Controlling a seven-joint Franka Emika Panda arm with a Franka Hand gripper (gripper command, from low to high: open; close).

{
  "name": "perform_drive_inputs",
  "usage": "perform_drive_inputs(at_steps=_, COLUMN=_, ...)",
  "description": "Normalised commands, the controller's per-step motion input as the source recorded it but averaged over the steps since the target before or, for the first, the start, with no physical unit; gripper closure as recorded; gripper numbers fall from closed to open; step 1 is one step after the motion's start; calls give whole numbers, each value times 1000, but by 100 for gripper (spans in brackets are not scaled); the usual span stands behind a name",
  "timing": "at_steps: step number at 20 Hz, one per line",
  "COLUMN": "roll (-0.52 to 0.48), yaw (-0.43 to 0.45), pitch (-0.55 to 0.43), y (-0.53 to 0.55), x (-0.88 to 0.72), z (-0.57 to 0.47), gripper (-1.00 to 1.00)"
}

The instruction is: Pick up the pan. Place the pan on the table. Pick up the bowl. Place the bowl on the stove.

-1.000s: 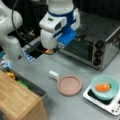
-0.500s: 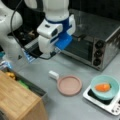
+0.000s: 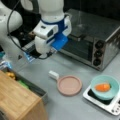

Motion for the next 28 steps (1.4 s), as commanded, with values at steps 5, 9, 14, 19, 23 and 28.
perform_drive_inputs(at_steps=5, roll=-16, yaw=136, pitch=-232, y=47, x=-285, z=-218, gripper=-100)
perform_drive_inputs(at_steps=9, roll=-4, yaw=122, pitch=-234, y=54, x=-194, z=-277, gripper=-100)
perform_drive_inputs(at_steps=14, roll=-1, yaw=121, pitch=-216, y=47, x=-132, z=-257, gripper=-100)
perform_drive_inputs(at_steps=19, roll=6, yaw=121, pitch=-175, y=36, x=-105, z=-216, gripper=-100)
perform_drive_inputs(at_steps=23, roll=-19, yaw=117, pitch=-109, y=31, x=-144, z=-166, gripper=-100)
perform_drive_inputs(at_steps=28, roll=-16, yaw=111, pitch=-112, y=30, x=-153, z=-165, gripper=-100)
